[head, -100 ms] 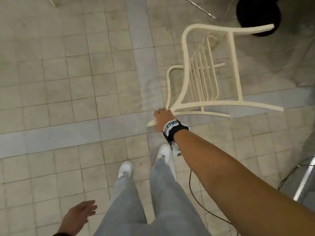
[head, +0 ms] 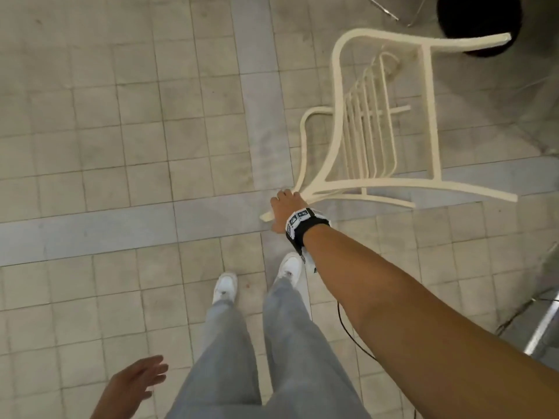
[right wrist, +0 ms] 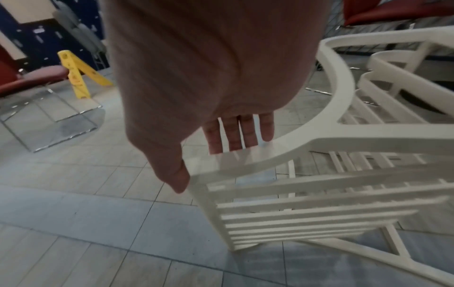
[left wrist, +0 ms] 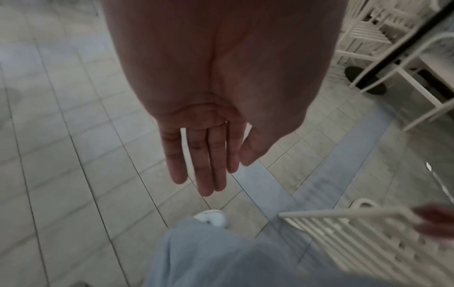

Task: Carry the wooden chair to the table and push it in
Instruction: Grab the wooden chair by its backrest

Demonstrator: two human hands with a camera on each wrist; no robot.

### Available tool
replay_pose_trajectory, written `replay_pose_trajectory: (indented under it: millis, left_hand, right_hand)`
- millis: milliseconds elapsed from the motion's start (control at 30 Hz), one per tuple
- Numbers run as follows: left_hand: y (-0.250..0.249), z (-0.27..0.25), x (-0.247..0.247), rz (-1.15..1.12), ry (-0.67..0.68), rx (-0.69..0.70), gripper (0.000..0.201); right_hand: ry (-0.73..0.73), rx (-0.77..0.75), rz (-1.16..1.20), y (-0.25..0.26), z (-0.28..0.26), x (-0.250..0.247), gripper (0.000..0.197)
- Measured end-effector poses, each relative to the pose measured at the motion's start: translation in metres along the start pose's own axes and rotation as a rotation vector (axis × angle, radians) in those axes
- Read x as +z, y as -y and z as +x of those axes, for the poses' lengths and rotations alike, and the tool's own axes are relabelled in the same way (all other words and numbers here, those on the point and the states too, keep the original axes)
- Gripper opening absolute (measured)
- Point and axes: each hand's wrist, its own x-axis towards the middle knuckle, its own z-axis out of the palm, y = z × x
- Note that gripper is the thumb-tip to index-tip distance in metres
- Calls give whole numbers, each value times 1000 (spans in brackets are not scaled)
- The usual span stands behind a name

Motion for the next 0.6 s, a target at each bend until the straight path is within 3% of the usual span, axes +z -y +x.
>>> replay_pose_trajectory:
  millis: [133,300,433,600]
  left_hand:
    - [14,7,7,24,-86,-53,13]
    - [0,28,19,219,-26,-23,13]
    - [-47,54,13,497,68,103,15]
    - [-145,62,39,660,101,324,27]
  right_hand:
    - [4,-77,-55,4,22,3,58]
    - [2,-22,47,0,34,11,53]
    - [-161,19,121,-12,12,7,53]
    - [-411,19,247,-33,-42,-32,50]
